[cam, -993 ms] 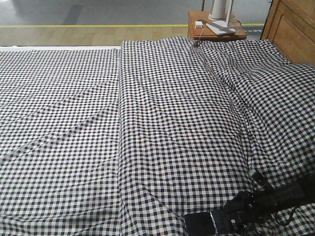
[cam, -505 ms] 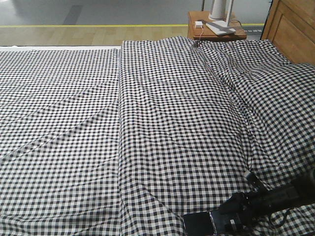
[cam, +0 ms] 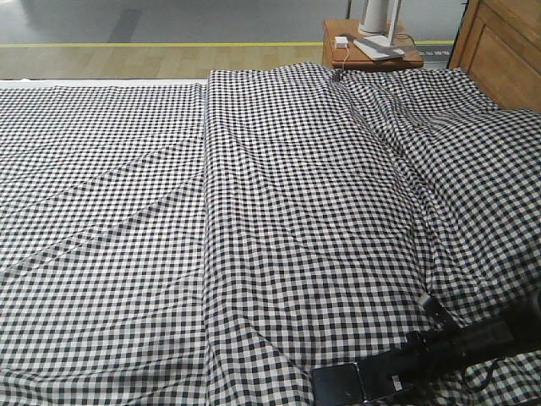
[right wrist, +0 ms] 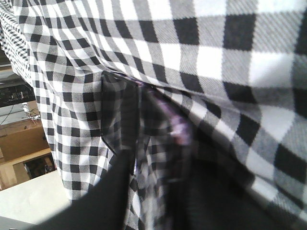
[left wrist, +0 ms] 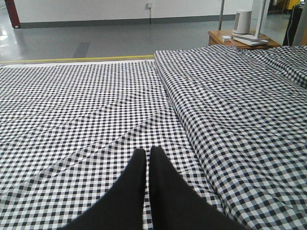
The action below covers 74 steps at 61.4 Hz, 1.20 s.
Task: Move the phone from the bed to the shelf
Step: 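Close the right gripper on the black phone's edge, then lift the phone with the right gripper up off the bed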
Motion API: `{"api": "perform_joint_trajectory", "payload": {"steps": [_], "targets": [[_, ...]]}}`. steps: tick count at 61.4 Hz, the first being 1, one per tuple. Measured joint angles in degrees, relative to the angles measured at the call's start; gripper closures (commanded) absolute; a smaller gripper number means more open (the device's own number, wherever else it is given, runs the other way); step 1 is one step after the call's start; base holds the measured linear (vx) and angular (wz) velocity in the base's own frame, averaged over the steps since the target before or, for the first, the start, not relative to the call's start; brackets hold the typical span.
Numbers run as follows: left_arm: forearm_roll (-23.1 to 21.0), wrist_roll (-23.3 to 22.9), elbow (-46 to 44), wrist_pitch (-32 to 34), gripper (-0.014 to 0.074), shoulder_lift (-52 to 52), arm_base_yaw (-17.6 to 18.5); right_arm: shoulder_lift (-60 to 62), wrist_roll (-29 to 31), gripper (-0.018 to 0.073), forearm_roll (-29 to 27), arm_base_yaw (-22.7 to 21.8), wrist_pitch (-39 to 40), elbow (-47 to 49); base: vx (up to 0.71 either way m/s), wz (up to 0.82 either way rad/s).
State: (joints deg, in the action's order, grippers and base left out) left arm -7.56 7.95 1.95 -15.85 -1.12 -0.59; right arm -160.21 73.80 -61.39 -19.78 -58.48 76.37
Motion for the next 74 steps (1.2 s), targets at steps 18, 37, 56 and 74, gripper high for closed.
{"api": "perform_joint_trajectory", "payload": {"steps": [18, 37, 56, 74], "targets": [[0.0, 0.0, 0.0, 0.0, 0.0596, 0.0, 0.0, 0.0, 1.0, 0.0568, 0.0, 0.0, -1.2, 0.0, 0.00, 0.00], [0.0, 0.0, 0.0, 0.0, 0.0596, 0.0, 0.0, 0.9, 2.5, 0.0565, 0.1, 0.0, -4.8, 0.0, 0.00, 0.00], [0.0, 0.0, 0.0, 0.0, 0.0596, 0.0, 0.0, 7.6, 2.6, 0.0565, 0.2, 0.0, -6.0, 0.0, 0.00, 0.00], [0.0, 0.0, 0.0, 0.0, 0.0596, 0.0, 0.0, 16.0, 0.0, 0.0564, 0.5, 0.1, -6.2, -0.2, 0.00, 0.00]]}}
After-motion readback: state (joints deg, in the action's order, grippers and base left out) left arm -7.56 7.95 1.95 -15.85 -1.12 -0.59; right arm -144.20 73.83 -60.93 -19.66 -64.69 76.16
